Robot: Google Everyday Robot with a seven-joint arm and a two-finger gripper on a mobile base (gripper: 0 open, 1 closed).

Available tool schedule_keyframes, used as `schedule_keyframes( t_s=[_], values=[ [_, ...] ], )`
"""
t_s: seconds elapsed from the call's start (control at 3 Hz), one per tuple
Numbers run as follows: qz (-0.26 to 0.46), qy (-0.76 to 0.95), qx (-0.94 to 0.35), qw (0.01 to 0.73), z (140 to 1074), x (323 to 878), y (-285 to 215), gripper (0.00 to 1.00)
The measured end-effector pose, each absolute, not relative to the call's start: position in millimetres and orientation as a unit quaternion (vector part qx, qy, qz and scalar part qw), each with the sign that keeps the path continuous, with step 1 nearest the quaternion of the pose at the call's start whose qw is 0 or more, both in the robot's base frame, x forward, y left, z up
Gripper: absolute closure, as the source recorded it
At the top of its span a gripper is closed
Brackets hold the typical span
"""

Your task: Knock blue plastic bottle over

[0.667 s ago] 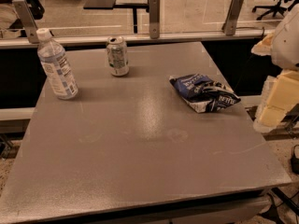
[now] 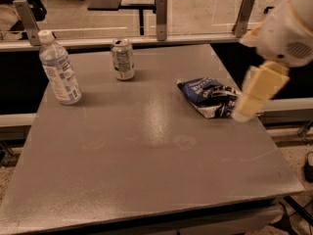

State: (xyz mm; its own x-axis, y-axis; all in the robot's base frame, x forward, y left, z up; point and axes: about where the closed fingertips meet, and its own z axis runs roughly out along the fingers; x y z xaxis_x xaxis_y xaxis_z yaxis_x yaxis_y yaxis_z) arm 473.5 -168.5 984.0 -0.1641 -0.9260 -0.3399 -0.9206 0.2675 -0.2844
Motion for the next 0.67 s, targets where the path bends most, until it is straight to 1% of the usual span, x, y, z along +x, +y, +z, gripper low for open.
schedule_keyframes(
  t_s=[0.33, 0.67],
  values=[
    [0.016, 0.75, -0.607, 0.263, 985, 499, -136, 0.0],
    [0.051, 0.73, -0.613, 0.298, 981, 522, -90, 0.0]
  ],
)
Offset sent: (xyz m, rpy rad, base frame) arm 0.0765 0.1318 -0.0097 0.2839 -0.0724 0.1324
